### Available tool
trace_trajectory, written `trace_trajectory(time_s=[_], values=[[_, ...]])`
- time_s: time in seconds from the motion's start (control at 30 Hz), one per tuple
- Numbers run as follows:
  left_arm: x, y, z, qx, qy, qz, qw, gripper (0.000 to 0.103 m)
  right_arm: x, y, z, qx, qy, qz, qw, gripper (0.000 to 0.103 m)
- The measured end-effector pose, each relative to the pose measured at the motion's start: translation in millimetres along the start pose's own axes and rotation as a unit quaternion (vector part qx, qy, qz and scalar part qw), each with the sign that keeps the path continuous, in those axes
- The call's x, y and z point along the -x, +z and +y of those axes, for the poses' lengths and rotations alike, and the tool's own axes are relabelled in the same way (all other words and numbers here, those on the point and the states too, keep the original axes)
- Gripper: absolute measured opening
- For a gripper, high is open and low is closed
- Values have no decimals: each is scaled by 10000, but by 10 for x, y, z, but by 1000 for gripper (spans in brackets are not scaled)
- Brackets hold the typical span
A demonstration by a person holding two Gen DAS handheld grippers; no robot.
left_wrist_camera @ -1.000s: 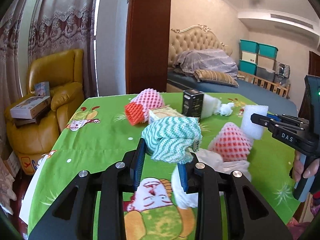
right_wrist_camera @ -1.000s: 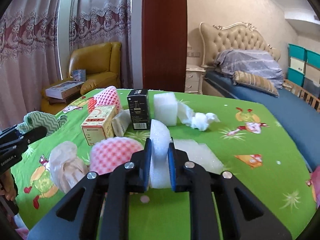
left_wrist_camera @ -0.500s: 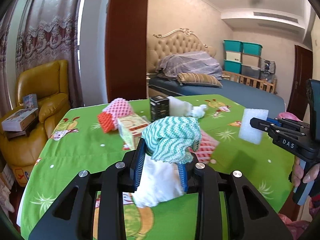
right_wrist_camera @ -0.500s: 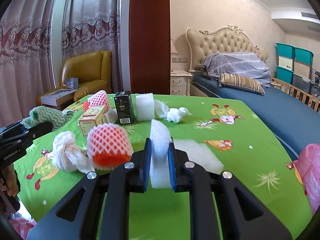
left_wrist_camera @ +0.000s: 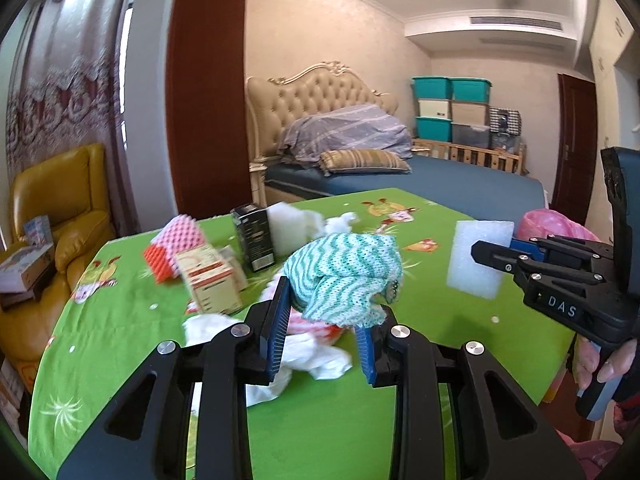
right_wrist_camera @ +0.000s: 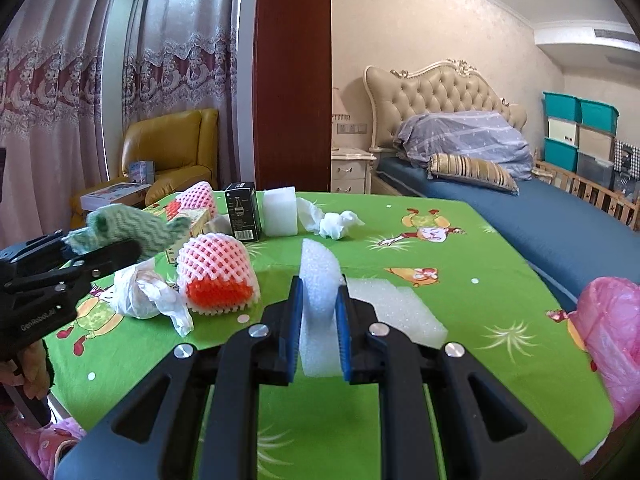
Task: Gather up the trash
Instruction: 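Lift the cloth and foam strip and carry both to the pink wastebasket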
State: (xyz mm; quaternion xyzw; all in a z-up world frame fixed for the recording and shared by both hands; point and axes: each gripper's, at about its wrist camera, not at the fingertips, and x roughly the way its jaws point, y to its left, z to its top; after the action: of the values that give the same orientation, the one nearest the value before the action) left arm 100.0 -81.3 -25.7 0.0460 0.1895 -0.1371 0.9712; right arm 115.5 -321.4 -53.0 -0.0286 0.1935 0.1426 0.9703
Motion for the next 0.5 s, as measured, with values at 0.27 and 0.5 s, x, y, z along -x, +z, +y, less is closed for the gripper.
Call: trace_trajectory(time_s=[0.27,0.5], values=[[-120,22,-333,-372,-239,45,9990,29,148,-40,-149,-68,-142,-85,9998,16],[-277,108,-514,-483,-483,167,9975,29,214,-71,-383,-239,-361,-146,9990,16]])
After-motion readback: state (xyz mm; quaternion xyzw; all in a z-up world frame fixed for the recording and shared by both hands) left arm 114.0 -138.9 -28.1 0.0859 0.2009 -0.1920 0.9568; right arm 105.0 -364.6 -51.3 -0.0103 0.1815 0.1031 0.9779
